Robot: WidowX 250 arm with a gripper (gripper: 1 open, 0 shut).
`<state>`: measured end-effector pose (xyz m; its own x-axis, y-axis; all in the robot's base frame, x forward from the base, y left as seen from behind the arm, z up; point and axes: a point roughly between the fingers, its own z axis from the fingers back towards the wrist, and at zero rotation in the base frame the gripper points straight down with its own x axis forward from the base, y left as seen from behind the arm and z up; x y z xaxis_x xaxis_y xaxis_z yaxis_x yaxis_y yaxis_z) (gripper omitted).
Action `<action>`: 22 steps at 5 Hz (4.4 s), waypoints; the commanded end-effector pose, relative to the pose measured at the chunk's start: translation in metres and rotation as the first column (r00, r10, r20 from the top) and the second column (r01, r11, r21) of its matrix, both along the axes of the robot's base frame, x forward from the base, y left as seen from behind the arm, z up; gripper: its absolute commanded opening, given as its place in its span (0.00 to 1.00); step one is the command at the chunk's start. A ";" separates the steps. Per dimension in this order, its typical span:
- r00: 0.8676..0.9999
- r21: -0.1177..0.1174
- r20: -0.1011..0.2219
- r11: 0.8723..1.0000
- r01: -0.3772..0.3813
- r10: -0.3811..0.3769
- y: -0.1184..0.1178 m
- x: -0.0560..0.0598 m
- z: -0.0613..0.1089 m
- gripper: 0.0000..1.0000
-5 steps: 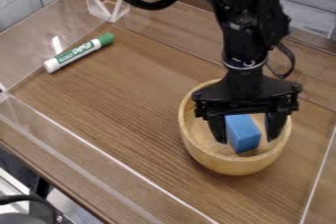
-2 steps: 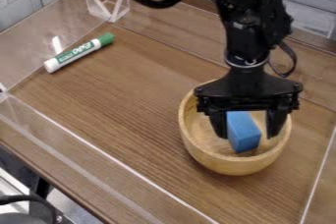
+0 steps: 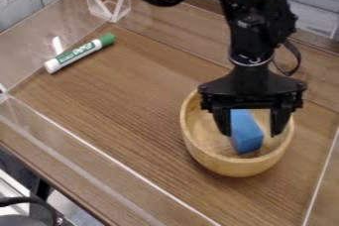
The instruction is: Remove the blue block from inside the brown bowl and put it on the table
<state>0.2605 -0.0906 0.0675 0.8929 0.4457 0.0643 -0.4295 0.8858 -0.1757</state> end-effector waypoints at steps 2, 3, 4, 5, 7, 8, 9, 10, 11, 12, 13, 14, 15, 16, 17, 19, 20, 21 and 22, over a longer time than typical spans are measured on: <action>0.998 -0.002 0.063 1.000 0.005 -0.005 0.001 0.016 0.012 1.00; 0.998 0.002 0.062 1.000 0.005 -0.005 0.000 0.017 0.009 1.00; 0.998 0.002 0.059 1.000 0.003 -0.003 0.000 0.018 0.008 1.00; 0.998 0.001 0.058 1.000 -0.006 0.006 0.000 0.017 0.003 1.00; 0.998 0.003 0.054 1.000 -0.023 0.023 0.001 0.015 -0.006 1.00; 0.998 0.005 0.051 1.000 -0.031 0.030 0.002 0.014 -0.011 1.00; 0.998 0.007 0.048 0.999 -0.038 0.037 0.003 0.014 -0.015 1.00; 0.998 0.012 0.046 0.999 -0.042 0.041 0.004 0.014 -0.018 0.00; 0.998 0.022 0.044 0.999 -0.039 0.038 0.006 0.014 -0.017 0.00; 0.999 0.037 0.041 0.999 -0.037 0.035 0.008 0.013 -0.012 0.00; 0.999 0.049 0.039 0.998 -0.032 0.030 0.009 0.013 -0.008 0.00; 0.999 0.058 0.035 0.998 -0.027 0.024 0.010 0.012 -0.005 0.00; 0.999 0.064 0.031 0.998 -0.020 0.018 0.011 0.012 -0.001 0.00; 1.000 0.067 0.027 0.998 -0.014 0.012 0.013 0.012 0.003 0.00; 1.000 0.067 0.023 0.998 -0.010 0.009 0.014 0.012 0.006 0.00; 1.000 0.063 0.018 0.998 -0.006 0.005 0.016 0.012 0.010 0.00; 1.000 0.061 0.015 0.998 -0.002 0.001 0.018 0.012 0.013 0.00; 1.000 0.059 0.011 0.998 0.002 -0.003 0.019 0.012 0.016 0.00; 1.000 0.048 0.015 0.999 0.004 -0.004 0.021 0.013 0.019 0.00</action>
